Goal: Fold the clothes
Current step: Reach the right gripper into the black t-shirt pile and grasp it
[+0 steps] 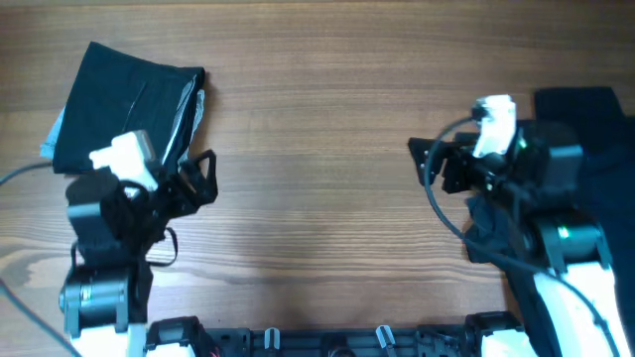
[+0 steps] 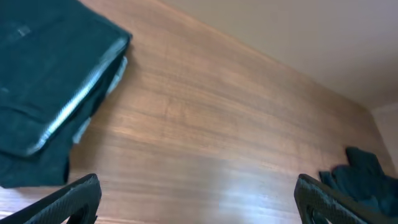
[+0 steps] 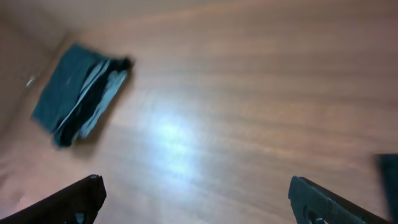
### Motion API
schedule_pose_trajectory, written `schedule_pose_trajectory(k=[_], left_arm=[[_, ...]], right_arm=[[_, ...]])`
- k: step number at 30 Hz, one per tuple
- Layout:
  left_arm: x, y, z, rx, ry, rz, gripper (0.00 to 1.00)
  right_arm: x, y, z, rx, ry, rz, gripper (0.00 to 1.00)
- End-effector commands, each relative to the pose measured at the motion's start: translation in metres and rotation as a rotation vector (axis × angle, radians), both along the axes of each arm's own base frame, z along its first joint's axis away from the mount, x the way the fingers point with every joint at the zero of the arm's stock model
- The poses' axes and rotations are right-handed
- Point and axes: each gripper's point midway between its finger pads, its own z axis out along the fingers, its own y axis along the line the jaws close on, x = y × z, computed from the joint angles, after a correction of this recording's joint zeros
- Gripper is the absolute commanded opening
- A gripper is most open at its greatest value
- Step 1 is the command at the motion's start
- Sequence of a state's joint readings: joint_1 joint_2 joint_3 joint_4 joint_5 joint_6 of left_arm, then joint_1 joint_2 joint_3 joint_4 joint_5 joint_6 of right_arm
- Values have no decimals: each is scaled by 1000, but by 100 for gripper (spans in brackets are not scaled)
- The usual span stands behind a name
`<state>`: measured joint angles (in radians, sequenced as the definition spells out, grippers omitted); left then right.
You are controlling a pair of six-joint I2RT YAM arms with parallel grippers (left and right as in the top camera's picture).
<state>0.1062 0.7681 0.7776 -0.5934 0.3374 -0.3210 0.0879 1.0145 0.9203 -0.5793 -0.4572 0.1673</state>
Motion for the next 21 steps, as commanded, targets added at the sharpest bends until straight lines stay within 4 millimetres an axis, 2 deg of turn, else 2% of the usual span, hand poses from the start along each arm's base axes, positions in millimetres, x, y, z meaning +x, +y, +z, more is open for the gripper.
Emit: schedule_pose_trajectory(k=[1, 3, 4, 5, 6, 9, 11, 12, 13, 14, 15, 17, 18, 21], left_arm=[[3, -19, -3, -74, 41, -95, 100], [3, -24, -4, -91, 46, -125, 100], [3, -24, -4, -86, 46, -123, 100], [3, -23, -4, -83, 45, -120, 100], [3, -22, -4, -82, 45, -117, 100], [3, -22, -4, -83, 46, -117, 100], [3, -24, -4, -91, 47, -121, 100], [3, -24, -4, -95, 47, -123, 100], [3, -24, -4, -95, 47, -123, 100], [3, -24, -4, -95, 48, -123, 100], [3, -24, -4, -95, 48, -122, 100], [3, -24, -4, -95, 47, -122, 100], [3, -24, -4, -95, 48, -123, 100], [3, -24, -4, -95, 48, -123, 100]], right_arm=[[10, 13, -14, 57, 68, 57, 100], [24, -1, -26, 27, 102, -54, 100], [31, -15, -32, 0, 120, -147, 100], [38, -33, -38, -38, 133, -260, 100], [44, -60, -45, -87, 148, -414, 100], [48, -102, -55, -138, 171, -561, 100], [45, -132, -69, -140, 230, -655, 98], [39, -156, -81, -131, 290, -767, 97], [34, -169, -88, -121, 328, -833, 96], [24, -195, -108, -100, 415, -940, 94], [20, -204, -116, -94, 448, -965, 92], [11, -226, -155, -61, 586, -1020, 87], [8, -233, -168, -43, 628, -1058, 85], [12, -252, -196, -2, 664, -1137, 86]])
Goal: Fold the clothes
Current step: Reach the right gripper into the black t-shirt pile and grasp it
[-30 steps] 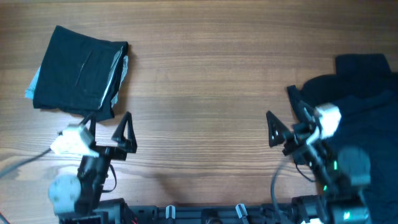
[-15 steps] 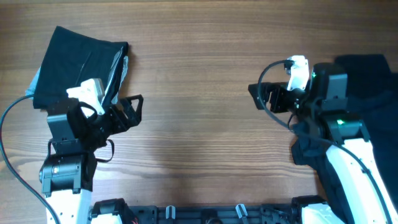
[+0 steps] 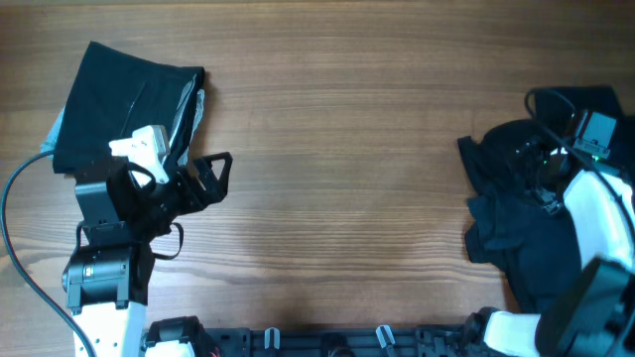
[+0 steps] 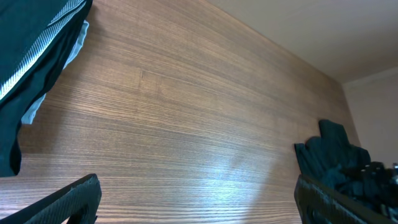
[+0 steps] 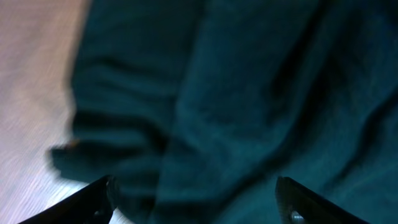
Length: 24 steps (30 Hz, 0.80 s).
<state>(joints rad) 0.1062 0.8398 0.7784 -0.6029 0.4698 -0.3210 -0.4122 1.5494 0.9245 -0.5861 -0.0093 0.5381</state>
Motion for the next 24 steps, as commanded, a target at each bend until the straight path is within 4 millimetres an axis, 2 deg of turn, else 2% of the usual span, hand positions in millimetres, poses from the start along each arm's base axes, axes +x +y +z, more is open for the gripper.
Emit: schedule_pose_trajectory(k=[1, 4, 7, 10, 14, 18, 19, 20, 21, 23, 24], left_arm=[[1, -3, 11, -12, -24, -14, 100], [1, -3, 11, -12, -24, -14, 100], [1, -3, 10, -11, -23, -14, 100], [1, -3, 10, -12, -21, -14, 100], [2, -3, 10, -11, -22, -14, 100], [2, -3, 10, -12, -22, -14, 100], [2, -3, 10, -12, -22, -14, 100], [2, -3, 10, -12, -22, -14, 100], [2, -3, 10, -12, -22, -14, 99], [2, -3, 10, -12, -22, -14, 99], [1, -3, 10, -11, -22, -14, 99]], right_arm=[[8, -23, -22, 12, -1, -113, 86], [14, -37, -32, 24, -29, -174, 86], [25, -39, -37, 41, -69, -180, 82], [22, -42, -42, 23, -50, -193, 77], [28, -47, -42, 11, -73, -217, 75], [21, -43, -60, 33, -19, -217, 67], [19, -42, -61, 38, -9, -216, 53], [18, -42, -60, 38, -7, -214, 48], [17, -40, -57, 41, -5, -211, 38], [17, -40, -44, 32, -26, -203, 18], [23, -40, -26, 26, -70, -180, 7]])
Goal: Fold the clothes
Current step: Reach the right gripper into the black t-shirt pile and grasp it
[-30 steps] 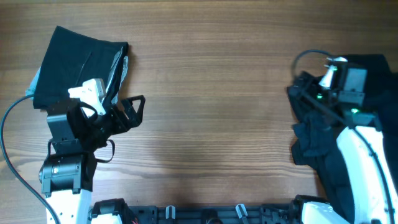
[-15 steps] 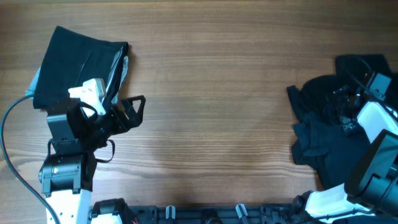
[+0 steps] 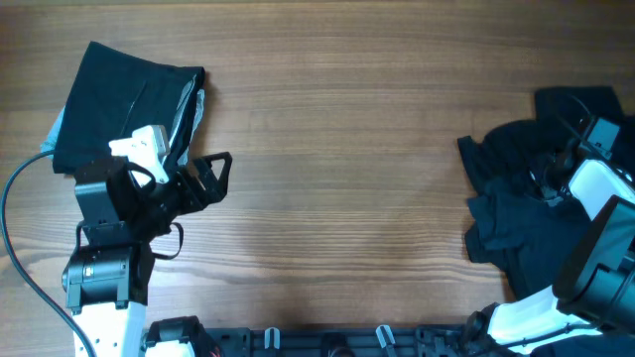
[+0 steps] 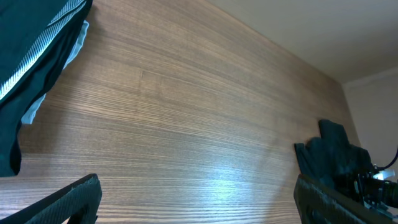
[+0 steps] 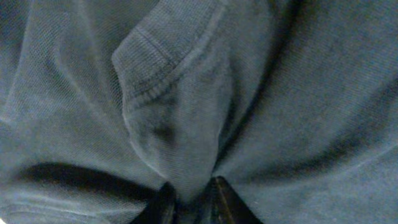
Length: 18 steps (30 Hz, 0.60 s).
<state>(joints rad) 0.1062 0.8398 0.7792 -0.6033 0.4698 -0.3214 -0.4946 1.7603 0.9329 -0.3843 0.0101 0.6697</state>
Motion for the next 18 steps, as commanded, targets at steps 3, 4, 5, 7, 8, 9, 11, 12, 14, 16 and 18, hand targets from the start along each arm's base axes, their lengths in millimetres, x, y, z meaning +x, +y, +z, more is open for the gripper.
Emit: schedule_pose_trajectory(k=[3, 4, 5, 7, 8, 9, 11, 12, 14, 16, 18], left_arm=[[1, -3, 10, -11, -22, -14, 99], [1, -3, 10, -11, -22, -14, 99], [1, -3, 10, -11, -22, -14, 99], [1, -3, 10, -11, -22, -14, 100], [1, -3, 10, -11, -22, -14, 100], [1, -3, 10, -11, -22, -14, 100], [2, -3, 10, -11, -23, -14, 100], [2, -3, 10, -11, -23, -14, 100], [2, -3, 10, -11, -23, -14, 100], [2, -3, 10, -11, -23, -14, 100], [2, -3, 10, -11, -23, -14, 100]], right_arm=[[19, 4, 69, -33, -168, 47, 4], [20, 3, 91, -59, -215, 48, 4], [21, 6, 113, -75, -269, 60, 4], [23, 17, 145, -82, -362, 114, 6], [24, 23, 155, -78, -393, 136, 7], [30, 39, 169, -63, -451, 216, 4], [45, 67, 184, -53, -521, 346, 5], [50, 78, 186, -55, -532, 378, 6], [55, 77, 187, -134, -512, 366, 15], [48, 66, 180, -171, -460, 318, 14], [38, 55, 173, -207, -401, 266, 15]])
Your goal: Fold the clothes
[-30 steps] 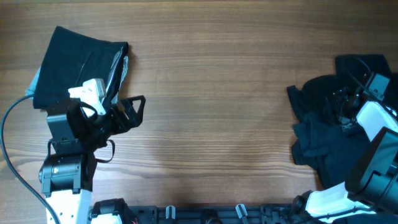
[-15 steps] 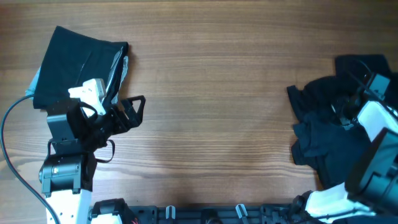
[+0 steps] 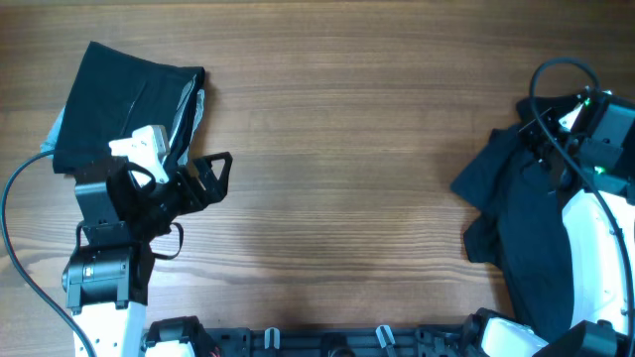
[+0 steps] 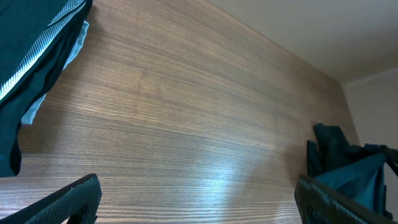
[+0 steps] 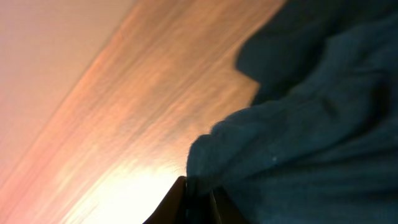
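Note:
A crumpled dark garment (image 3: 506, 223) lies at the table's right side. My right gripper (image 3: 549, 139) is shut on a fold of it and holds that part raised. In the right wrist view the jaws (image 5: 196, 194) are pinched on the dark cloth (image 5: 311, 137), with wood below. A folded stack of dark and pale clothes (image 3: 119, 99) sits at the far left. My left gripper (image 3: 203, 178) hovers open just right of the stack with nothing in it. The left wrist view shows the stack (image 4: 28, 56) and the raised garment (image 4: 345, 165).
Bare wooden tabletop (image 3: 337, 149) stretches between the stack and the garment. A black cable (image 3: 541, 84) loops above the right wrist. The arms' bases and a black rail (image 3: 327, 342) run along the near edge.
My right gripper, shut on a fold low in the pile, is now raised with that fold. The garment's upper part has shifted right and up. The left arm has not moved.
First both grippers were open, the right one over bare wood left of the dark pile. Then the right gripper was open over the pile and the left arm had shifted slightly. Then the right was shut on a fold, which it now holds raised.

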### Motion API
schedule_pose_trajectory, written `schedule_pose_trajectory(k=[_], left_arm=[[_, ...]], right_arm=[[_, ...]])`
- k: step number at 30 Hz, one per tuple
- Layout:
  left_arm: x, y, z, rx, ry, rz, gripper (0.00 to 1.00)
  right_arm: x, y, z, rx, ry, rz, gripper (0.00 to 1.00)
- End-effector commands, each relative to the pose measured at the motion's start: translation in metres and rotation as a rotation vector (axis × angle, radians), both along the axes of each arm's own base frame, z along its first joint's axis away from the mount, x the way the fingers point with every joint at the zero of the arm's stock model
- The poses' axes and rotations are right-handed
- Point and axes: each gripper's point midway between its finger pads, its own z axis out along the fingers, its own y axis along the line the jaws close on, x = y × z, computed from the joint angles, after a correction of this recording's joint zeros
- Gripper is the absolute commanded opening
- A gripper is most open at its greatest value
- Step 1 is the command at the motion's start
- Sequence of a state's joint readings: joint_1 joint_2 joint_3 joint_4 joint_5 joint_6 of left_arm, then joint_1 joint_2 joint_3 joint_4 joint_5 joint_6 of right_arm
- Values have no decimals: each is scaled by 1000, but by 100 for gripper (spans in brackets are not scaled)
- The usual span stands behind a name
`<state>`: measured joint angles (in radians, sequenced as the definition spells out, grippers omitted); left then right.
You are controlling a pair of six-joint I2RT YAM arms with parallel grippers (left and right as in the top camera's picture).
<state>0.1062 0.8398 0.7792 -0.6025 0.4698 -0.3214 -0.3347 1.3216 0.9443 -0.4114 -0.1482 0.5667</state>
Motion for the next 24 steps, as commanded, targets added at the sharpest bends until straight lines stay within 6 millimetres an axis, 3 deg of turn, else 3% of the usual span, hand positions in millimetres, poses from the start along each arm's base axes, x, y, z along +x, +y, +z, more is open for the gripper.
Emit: schedule_pose_trajectory(k=[1, 2, 5, 6, 8, 9, 10, 11, 13, 14, 15, 17, 18, 20, 21, 22, 23, 24], left_arm=[[2, -3, 10, -11, -24, -14, 100], [2, -3, 10, -11, -25, -14, 100], [2, -3, 10, -11, -25, -14, 100], [2, -3, 10, -11, -25, -14, 100], [2, -3, 10, -11, -25, -14, 100], [2, -3, 10, -11, -25, -14, 100], [2, -3, 10, -11, -25, -14, 100], [2, -3, 10, -11, -25, -14, 100], [2, -3, 10, -11, -25, -14, 100], [2, -3, 10, -11, -25, -14, 100], [2, -3, 10, -11, -25, -14, 100], [2, -3, 10, -11, -25, -14, 100], [2, -3, 10, -11, -25, -14, 100], [2, -3, 10, -11, -25, -14, 100], [2, -3, 10, -11, -26, -14, 100], [2, -3, 10, -11, -26, -14, 100], [2, -3, 11, -11, -26, -14, 100], [2, -3, 11, -11, -26, -14, 100]], right_arm=[[-11, -28, 10, -110, 38, -131, 39], [-15, -32, 6, -112, 57, -167, 49], [-15, -36, -9, -86, 97, -176, 27], [-14, -34, -18, -62, 114, -161, 12], [-12, -33, -31, -41, 146, -149, 5], [-11, -34, -36, -41, 157, -152, 13], [-10, -35, -38, -42, 161, -154, 40], [-7, -35, -47, -34, 177, -151, 50], [1, -30, -69, 9, 204, -120, 54], [6, -28, -100, 43, 256, -104, 66], [12, -17, -114, 78, 264, -20, 58], [10, -10, -119, 89, 279, 29, 19], [8, -11, -110, 85, 270, 17, 4], [3, -20, -72, 37, 202, -16, 4], [3, -24, -32, -10, 99, -17, 4], [9, -19, 0, -59, -2, 43, 4], [14, -8, 49, -129, -165, 134, 4], [12, -4, 82, -165, -264, 144, 4]])
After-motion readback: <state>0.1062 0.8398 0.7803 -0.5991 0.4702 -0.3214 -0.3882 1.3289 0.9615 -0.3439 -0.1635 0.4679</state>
